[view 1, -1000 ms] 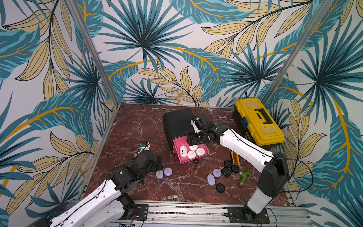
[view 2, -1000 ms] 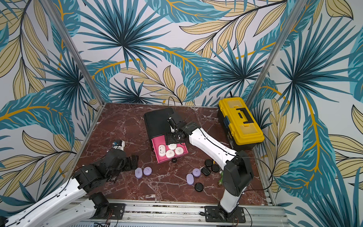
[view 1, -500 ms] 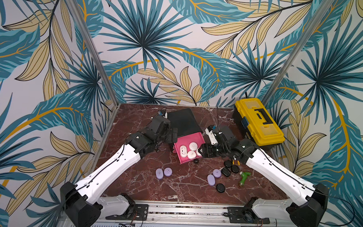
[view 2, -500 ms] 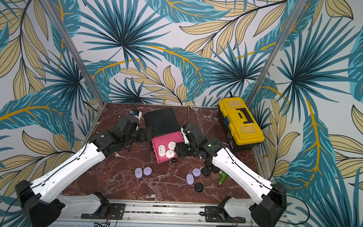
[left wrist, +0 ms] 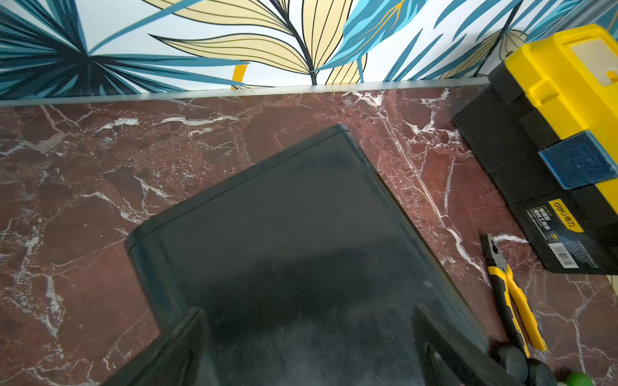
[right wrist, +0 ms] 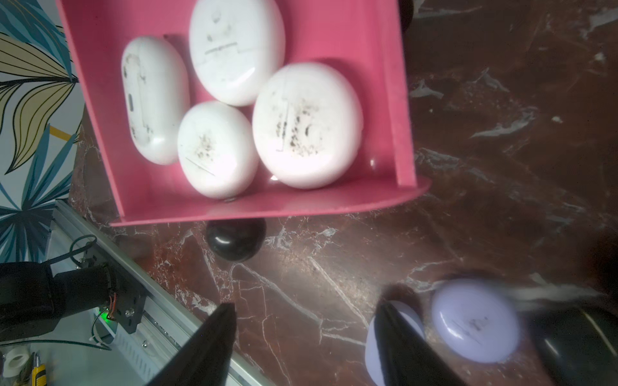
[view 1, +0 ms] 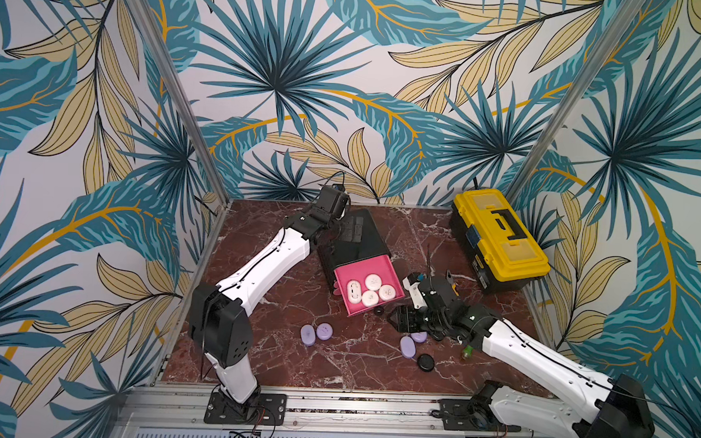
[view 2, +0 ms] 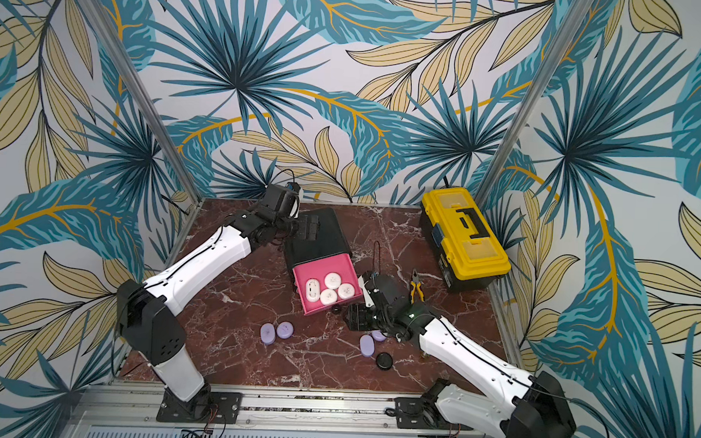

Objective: Put the bluetooth earphones in the drawer according to color
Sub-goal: Close the drawer of the storage box.

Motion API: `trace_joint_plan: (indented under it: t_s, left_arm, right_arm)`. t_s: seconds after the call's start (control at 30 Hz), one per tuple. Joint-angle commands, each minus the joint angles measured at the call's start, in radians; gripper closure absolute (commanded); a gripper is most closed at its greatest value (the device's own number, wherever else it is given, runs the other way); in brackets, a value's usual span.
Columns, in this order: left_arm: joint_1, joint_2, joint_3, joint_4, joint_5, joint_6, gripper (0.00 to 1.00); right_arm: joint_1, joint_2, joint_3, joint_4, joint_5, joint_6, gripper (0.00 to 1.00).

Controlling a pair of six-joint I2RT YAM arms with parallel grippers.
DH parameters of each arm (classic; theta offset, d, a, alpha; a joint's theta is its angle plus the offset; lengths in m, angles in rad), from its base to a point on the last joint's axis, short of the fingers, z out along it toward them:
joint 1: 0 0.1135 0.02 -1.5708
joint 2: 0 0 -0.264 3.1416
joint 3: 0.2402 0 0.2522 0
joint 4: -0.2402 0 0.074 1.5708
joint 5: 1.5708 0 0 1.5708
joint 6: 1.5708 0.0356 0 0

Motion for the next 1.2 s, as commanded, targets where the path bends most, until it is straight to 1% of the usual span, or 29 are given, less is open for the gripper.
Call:
trace_joint_plan:
  t_s: [0.0, 0.1, 0.23, 0.4, 0.57, 0.7, 1.0, 1.17]
  left_arm:
    - [0.027, 0.059, 0.065, 0.028, 0.037, 0.028, 0.00]
    - [0.031, 0.096, 0.065, 0.039, 0.038, 0.037, 0.00]
    - [0.032, 0.113, 0.048, 0.036, 0.038, 0.043, 0.00]
    - [0.036, 0.110, 0.001, 0.041, 0.039, 0.044, 0.00]
    - [0.047, 0.107, -0.045, 0.053, 0.059, 0.043, 0.00]
    - [0.052, 0.104, -0.072, 0.063, 0.069, 0.041, 0.00]
    - [0.057, 0.090, -0.112, 0.074, 0.087, 0.037, 0.00]
    - [0.057, 0.080, -0.132, 0.077, 0.095, 0.034, 0.00]
  right_arm:
    - [0.013, 0.013, -0.059, 0.217, -0.045, 0.053, 0.31]
    - [0.025, 0.050, -0.082, 0.310, -0.043, 0.069, 0.33]
    - [0.035, 0.111, -0.081, 0.405, -0.026, 0.079, 0.36]
    - [0.035, 0.135, -0.046, 0.450, 0.028, 0.081, 0.39]
    - [0.035, 0.129, 0.004, 0.457, 0.097, 0.070, 0.41]
    - [0.033, 0.151, 0.061, 0.442, 0.138, 0.057, 0.41]
    - [0.028, 0.280, 0.188, 0.419, 0.147, 0.044, 0.42]
    - [0.008, 0.332, 0.218, 0.470, 0.127, 0.055, 0.44]
